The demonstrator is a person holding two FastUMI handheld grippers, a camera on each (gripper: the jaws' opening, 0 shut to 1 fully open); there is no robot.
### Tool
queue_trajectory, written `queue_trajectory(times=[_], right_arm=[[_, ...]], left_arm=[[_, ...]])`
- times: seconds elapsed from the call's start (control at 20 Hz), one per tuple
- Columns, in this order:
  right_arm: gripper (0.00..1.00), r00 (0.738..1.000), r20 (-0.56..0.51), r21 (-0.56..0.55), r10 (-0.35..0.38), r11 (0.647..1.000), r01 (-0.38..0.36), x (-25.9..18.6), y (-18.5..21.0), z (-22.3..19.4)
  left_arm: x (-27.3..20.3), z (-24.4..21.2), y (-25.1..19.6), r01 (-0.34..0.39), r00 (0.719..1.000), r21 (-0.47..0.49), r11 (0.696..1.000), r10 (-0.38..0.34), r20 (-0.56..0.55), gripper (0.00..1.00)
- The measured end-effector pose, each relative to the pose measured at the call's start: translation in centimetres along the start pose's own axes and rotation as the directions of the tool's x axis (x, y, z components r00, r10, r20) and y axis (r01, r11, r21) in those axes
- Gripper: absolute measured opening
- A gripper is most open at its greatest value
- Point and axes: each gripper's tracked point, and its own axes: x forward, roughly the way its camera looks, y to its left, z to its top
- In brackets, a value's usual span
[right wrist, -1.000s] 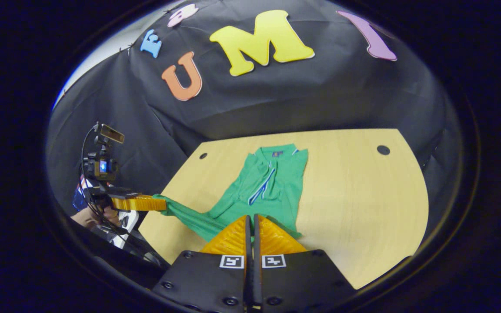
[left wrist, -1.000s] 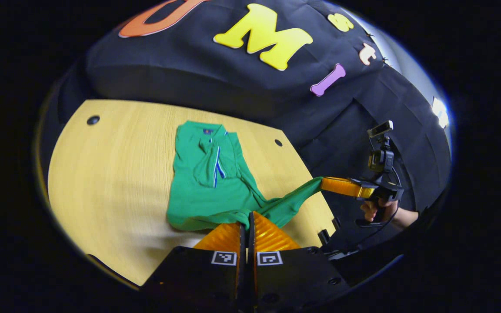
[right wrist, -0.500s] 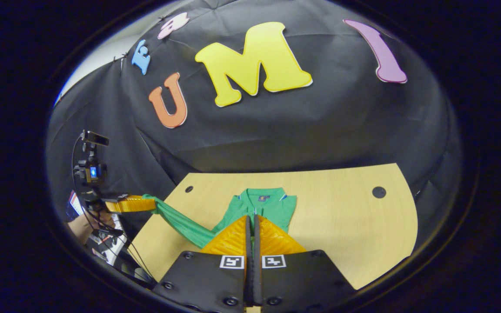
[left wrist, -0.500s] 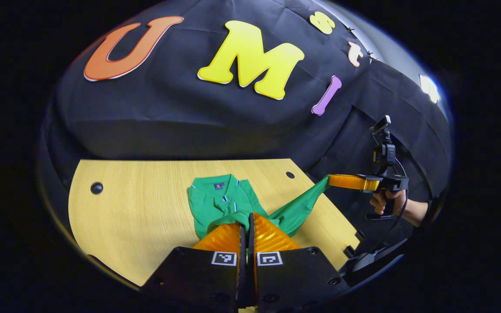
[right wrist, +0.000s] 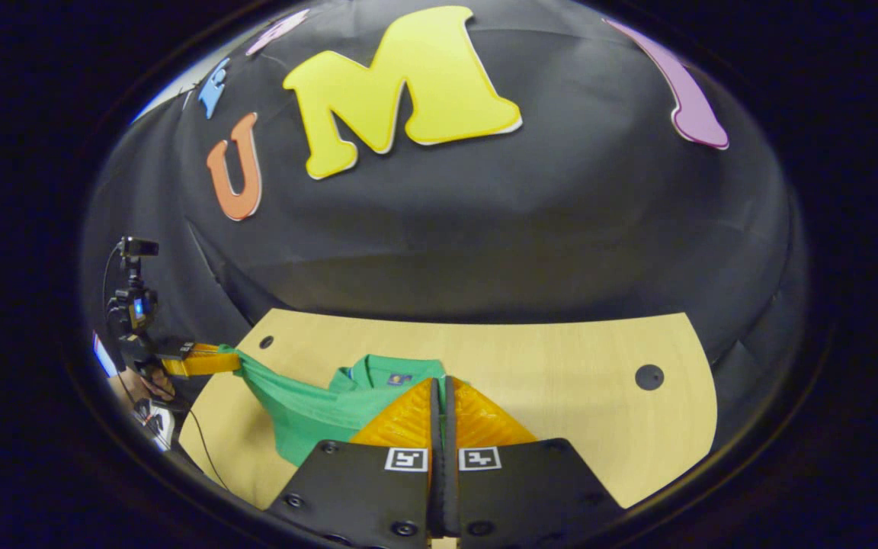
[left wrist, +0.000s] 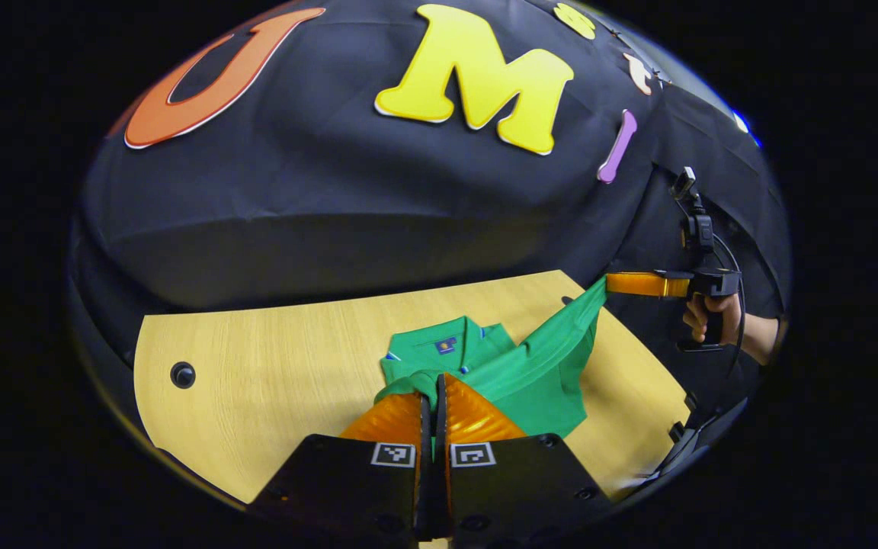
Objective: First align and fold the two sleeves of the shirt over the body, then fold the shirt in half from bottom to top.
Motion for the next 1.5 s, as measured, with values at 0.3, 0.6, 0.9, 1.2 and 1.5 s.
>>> queue_trajectory(times=[0.3, 0.6, 0.9, 1.2, 1.5], right_arm=[[0.00, 0.999, -0.021, 0.017, -0.031, 0.999, 0.032, 3.7, -1.6, -0.5], [0.01, 0.991, -0.074, -0.002, -0.114, 0.993, 0.114, 9.0, -4.2, -3.1], [0.00, 0.987, -0.077, -0.002, -0.142, 0.990, 0.142, 10.8, -4.7, -3.9], [0.59, 0.987, -0.066, -0.010, -0.146, 0.989, 0.146, 11.2, -3.7, -4.3], [0.96, 0.980, 0.019, -0.007, -0.196, 0.981, 0.196, 8.4, -3.5, -2.4]], left_arm=[[4.1, 0.7, 2.5, -0.043, 0.999, -0.013, 0.999, 0.043, 0.020, 0.03], [8.5, -2.6, 5.7, -0.142, 0.990, -0.118, 0.983, 0.142, -0.007, 0.04], [10.0, -4.7, 7.2, -0.179, 0.984, -0.137, 0.974, 0.173, -0.054, 0.06], [9.7, 1.8, 6.5, -0.199, 0.974, 0.016, 0.980, 0.196, 0.109, 0.99], [7.9, 1.1, 5.8, -0.224, 0.969, -0.058, 0.973, 0.229, 0.090, 0.99]])
